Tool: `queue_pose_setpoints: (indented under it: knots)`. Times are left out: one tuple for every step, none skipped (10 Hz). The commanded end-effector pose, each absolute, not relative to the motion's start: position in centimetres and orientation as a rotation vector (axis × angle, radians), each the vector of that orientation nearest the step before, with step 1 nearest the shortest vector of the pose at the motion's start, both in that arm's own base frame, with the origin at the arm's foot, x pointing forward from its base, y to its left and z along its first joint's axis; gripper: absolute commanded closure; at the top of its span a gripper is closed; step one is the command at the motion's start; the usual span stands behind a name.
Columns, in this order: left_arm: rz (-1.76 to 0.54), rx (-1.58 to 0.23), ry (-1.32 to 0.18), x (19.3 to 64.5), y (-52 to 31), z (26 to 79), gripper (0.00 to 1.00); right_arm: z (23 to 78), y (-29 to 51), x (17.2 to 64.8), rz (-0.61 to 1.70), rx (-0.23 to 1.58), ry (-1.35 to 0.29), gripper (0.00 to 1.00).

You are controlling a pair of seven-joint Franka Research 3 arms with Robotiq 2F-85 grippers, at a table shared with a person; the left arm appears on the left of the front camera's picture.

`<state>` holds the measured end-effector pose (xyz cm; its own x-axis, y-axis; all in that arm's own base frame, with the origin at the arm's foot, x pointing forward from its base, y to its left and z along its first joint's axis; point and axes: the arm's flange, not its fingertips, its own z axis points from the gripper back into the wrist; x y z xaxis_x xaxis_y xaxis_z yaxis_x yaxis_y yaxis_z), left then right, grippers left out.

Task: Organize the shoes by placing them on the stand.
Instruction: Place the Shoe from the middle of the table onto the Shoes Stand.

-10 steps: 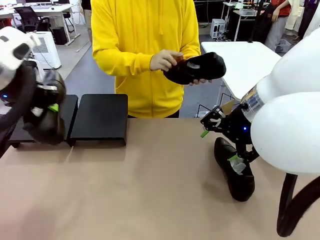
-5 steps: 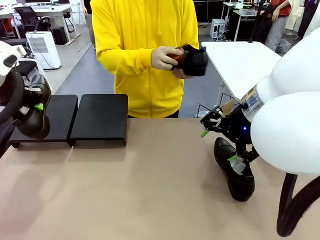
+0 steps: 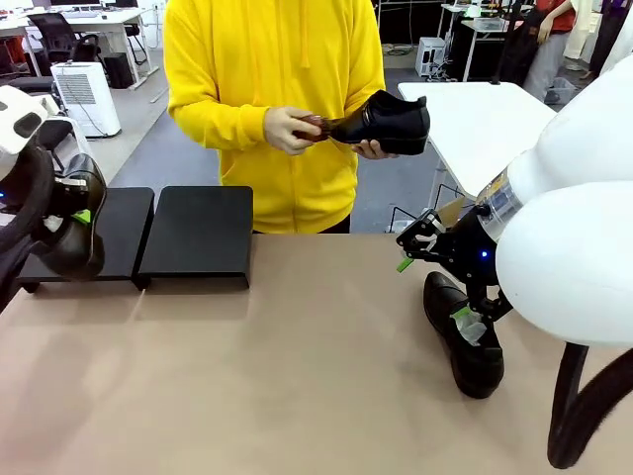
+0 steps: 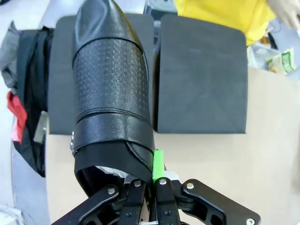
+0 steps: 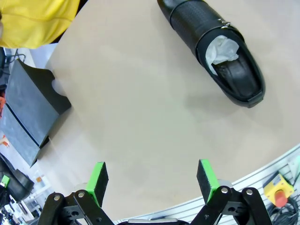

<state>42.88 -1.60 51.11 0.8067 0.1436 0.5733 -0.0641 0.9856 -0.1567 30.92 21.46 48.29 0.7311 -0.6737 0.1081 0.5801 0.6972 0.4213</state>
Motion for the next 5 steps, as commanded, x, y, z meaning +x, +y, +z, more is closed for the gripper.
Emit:
queue_pose_setpoints:
  knots:
    - [0.096,0.029,-0.833,44.4,1.1,52.7,1.00,48.2,21.5,31.1,-0.685,0.379,-0.276,0.00]
    - [0.099,0.119,-0.893,45.3,2.7,53.3,1.00,48.2,21.5,31.1,-0.685,0.379,-0.276,0.00]
    - [0.065,0.187,-0.917,46.6,4.6,53.8,1.00,48.2,21.5,31.1,-0.685,0.379,-0.276,0.00]
    - [0.060,0.237,-0.917,47.4,5.4,53.6,1.00,48.2,21.5,31.1,-0.685,0.379,-0.276,0.00]
    - [0.012,0.279,-0.882,48.6,6.2,52.7,1.00,48.2,21.5,31.1,-0.685,0.379,-0.276,0.00]
